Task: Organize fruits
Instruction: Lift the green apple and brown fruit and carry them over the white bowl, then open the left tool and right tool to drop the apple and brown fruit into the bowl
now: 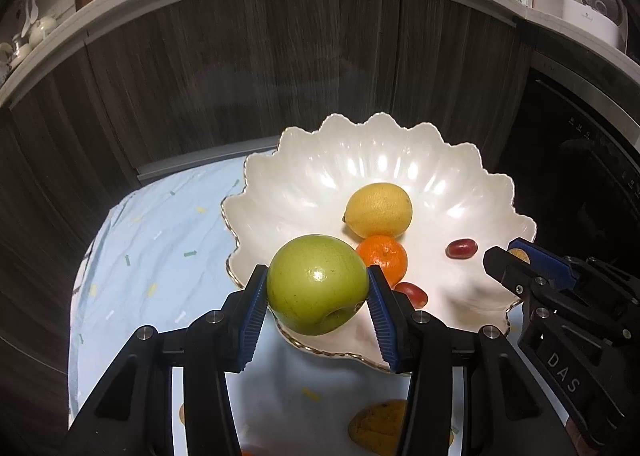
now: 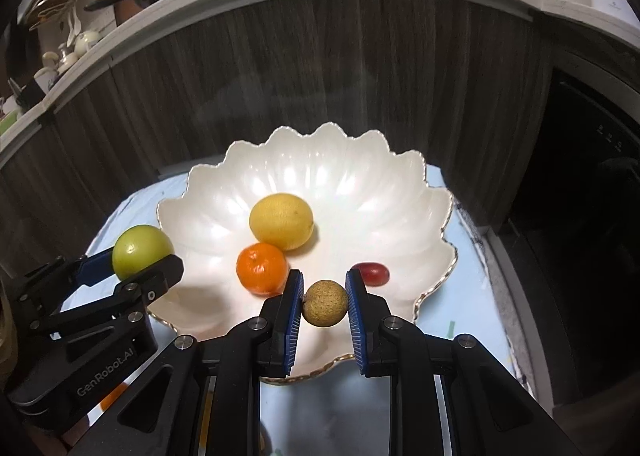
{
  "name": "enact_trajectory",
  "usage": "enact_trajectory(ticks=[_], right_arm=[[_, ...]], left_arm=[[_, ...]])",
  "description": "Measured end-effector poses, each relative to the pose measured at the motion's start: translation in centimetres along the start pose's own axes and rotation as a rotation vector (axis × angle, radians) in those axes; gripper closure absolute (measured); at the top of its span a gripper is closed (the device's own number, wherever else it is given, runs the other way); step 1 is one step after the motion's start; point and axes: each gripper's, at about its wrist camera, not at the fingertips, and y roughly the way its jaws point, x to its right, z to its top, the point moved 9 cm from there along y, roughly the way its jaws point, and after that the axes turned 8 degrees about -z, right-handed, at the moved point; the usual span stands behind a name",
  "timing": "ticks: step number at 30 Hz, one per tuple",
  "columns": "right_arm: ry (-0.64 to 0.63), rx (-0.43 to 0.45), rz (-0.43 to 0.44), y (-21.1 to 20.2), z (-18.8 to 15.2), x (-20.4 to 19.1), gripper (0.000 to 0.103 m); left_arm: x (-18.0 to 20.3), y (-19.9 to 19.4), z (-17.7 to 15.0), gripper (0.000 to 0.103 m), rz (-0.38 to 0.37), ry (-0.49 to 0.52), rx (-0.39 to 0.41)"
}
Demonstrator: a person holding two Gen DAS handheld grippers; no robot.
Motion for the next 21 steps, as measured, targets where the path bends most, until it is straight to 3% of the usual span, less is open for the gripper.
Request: enact_trajectory(ticks=[9, 12, 14, 21], right_arm=[[-0.001, -0.004, 0.008, 0.3, -0.1, -0.1, 0.079], [0.007, 0.005, 0.001, 0.2, 0.1, 0.1, 0.062], [0.018, 0.014, -0.003, 0.0, 0.2, 0.4, 0.052], [0.039, 0.035, -0.065, -0.4, 0.5, 1.4, 0.03]], left_arm=[[-0.1, 0.8, -0.6, 0.055, -0.009, -0.02, -0.044], [-0.2, 0.4, -0.6, 0.034, 0.013, -0.01, -0.029], [-0.3, 0.0, -0.5, 0.031, 0.026, -0.006, -0.015], [-1.3, -0.5, -0.7, 0.019, 0.056, -0.035, -0.015]])
